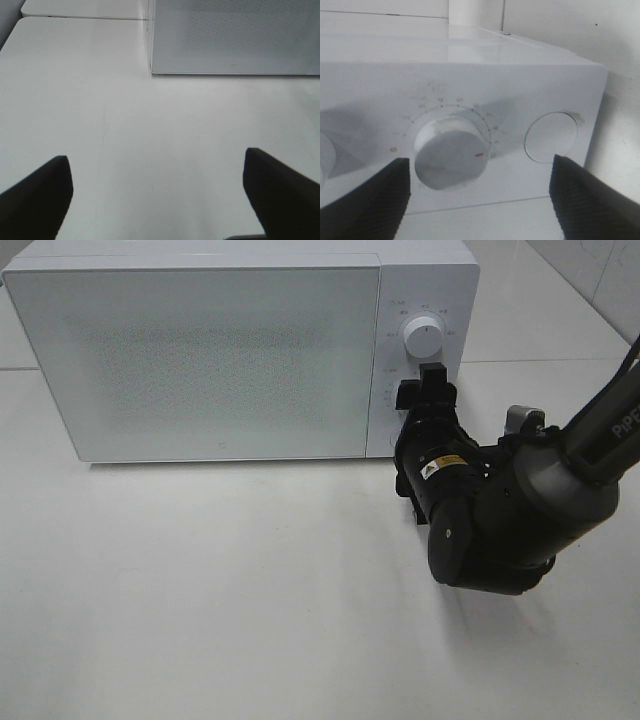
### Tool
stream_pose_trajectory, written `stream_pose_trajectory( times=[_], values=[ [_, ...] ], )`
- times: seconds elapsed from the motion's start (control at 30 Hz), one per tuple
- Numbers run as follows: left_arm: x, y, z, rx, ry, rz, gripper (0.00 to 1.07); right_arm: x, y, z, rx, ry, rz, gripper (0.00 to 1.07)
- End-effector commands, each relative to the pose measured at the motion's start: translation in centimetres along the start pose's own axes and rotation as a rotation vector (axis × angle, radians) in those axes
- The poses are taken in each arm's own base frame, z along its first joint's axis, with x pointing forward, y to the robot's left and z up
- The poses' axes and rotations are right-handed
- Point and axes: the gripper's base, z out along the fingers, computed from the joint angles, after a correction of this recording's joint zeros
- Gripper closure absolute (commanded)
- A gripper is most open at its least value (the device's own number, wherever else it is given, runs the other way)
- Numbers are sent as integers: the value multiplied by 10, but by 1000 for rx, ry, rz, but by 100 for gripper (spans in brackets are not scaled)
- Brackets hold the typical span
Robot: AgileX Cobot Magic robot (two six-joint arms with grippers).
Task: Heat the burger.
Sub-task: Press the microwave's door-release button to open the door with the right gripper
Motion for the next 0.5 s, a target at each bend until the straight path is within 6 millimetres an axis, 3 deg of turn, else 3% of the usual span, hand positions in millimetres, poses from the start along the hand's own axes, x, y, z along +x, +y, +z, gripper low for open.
stream_pose_trajectory(
  times=[0.03, 0.5],
  values=[
    [1, -1, -2, 5, -26, -2, 22, -2, 18, -7, -173, 7, -40, 31],
    [1, -1, -2, 5, -26, -1, 22, -17, 37, -56, -105, 193, -342, 32]
  ],
)
